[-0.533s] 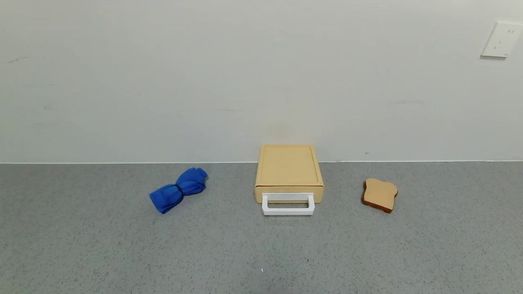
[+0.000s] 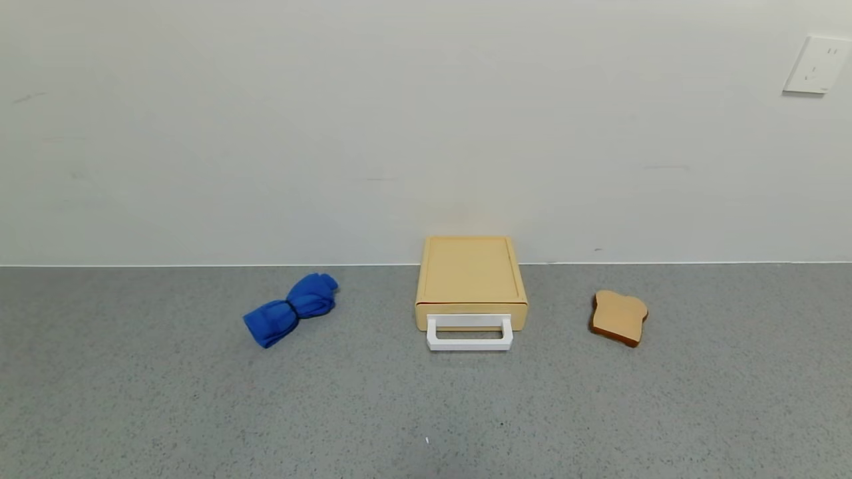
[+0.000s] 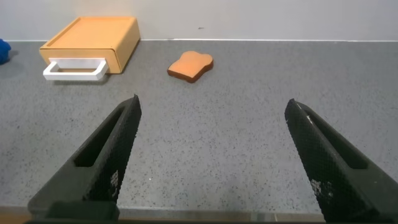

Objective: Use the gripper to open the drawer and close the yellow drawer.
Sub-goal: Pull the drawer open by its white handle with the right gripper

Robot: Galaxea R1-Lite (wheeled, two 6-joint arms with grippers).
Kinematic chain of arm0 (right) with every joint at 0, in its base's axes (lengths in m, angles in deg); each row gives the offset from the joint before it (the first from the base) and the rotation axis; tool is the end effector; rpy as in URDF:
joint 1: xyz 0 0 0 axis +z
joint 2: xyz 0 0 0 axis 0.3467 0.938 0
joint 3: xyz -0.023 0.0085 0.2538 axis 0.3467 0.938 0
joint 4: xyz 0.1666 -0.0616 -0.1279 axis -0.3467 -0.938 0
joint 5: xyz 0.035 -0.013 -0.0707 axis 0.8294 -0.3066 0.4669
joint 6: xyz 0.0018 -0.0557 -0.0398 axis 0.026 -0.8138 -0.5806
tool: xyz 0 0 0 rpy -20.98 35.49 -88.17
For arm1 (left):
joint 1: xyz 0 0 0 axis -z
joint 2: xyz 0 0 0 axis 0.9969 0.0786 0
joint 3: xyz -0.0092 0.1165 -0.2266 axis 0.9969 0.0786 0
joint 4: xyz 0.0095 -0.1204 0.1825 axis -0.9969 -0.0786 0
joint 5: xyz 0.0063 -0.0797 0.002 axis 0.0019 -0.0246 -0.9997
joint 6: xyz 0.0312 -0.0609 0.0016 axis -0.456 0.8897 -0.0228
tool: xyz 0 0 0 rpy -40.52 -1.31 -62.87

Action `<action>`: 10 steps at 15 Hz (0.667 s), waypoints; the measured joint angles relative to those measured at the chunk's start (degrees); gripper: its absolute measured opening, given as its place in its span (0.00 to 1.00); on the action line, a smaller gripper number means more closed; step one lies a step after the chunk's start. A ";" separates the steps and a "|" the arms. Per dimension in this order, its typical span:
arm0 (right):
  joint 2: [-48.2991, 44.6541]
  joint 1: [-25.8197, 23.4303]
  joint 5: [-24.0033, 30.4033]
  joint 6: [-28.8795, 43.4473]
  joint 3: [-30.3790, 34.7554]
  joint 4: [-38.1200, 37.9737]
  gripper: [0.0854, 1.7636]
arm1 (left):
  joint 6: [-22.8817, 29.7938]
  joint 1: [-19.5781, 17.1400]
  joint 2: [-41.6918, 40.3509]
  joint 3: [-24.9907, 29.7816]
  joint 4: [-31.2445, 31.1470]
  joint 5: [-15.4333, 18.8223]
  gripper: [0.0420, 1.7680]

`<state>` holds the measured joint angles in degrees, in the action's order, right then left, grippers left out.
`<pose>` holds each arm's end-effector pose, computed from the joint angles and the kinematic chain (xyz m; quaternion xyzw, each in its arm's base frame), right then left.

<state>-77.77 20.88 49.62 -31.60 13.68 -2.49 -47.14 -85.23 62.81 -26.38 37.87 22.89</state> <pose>0.0878 0.0017 0.1322 0.0212 0.0052 0.0108 0.9997 0.0988 -0.0008 0.0830 0.0625 -0.0251 -0.0031 0.9977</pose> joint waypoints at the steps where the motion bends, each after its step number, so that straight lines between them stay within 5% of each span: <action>1: 2.99 0.09 -0.04 -0.04 -2.06 0.05 0.96 | 0.00 0.00 0.00 0.00 0.00 0.00 0.97; 10: 41.09 3.36 0.18 -0.06 -29.14 -0.26 0.96 | 0.00 0.00 0.00 0.00 0.02 0.00 0.97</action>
<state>-36.68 24.25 49.80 -31.66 -15.46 -2.75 -47.14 -85.23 62.81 -26.38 37.90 22.89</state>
